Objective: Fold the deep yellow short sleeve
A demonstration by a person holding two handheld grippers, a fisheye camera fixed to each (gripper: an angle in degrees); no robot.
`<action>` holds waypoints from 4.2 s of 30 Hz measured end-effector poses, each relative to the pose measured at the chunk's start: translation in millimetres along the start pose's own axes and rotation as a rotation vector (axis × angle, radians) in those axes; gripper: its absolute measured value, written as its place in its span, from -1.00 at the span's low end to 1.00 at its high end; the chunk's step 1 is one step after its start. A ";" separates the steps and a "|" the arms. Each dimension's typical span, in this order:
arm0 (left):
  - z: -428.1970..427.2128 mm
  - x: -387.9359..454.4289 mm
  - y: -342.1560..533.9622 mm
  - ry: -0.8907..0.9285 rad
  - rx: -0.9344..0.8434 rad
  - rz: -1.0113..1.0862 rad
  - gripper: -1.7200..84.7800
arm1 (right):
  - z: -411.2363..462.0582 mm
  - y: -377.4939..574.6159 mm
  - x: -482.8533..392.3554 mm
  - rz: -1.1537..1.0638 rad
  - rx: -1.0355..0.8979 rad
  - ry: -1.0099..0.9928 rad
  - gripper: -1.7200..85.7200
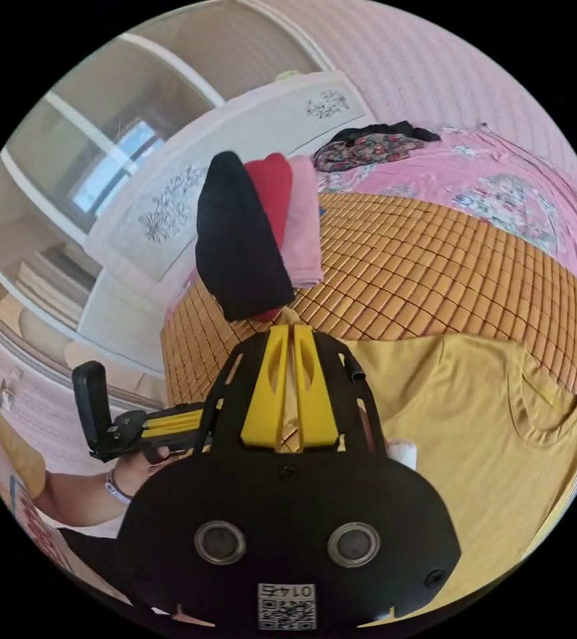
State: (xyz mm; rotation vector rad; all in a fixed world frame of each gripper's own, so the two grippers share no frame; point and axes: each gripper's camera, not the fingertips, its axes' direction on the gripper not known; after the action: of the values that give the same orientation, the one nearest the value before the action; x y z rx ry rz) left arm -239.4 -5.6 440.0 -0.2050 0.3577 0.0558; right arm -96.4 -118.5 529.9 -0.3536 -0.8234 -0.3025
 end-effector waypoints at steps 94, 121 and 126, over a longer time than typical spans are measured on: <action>181.5 173.6 -178.6 -0.149 -0.152 0.166 -0.74 | -255.1 163.3 229.0 0.372 -0.029 0.374 -0.68; 72.7 165.5 -193.5 0.039 -0.021 0.566 -0.98 | -362.9 100.1 195.9 0.122 0.066 0.155 -0.96; 20.2 121.8 -90.8 0.179 -0.154 0.436 -0.95 | -360.2 186.9 152.7 0.201 -0.099 0.032 -0.93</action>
State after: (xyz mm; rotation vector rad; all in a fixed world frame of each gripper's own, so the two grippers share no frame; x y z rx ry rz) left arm -110.3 -87.9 432.7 -0.2826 0.5725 0.4987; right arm 311.9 -120.2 384.1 -0.5189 -0.7367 -0.1608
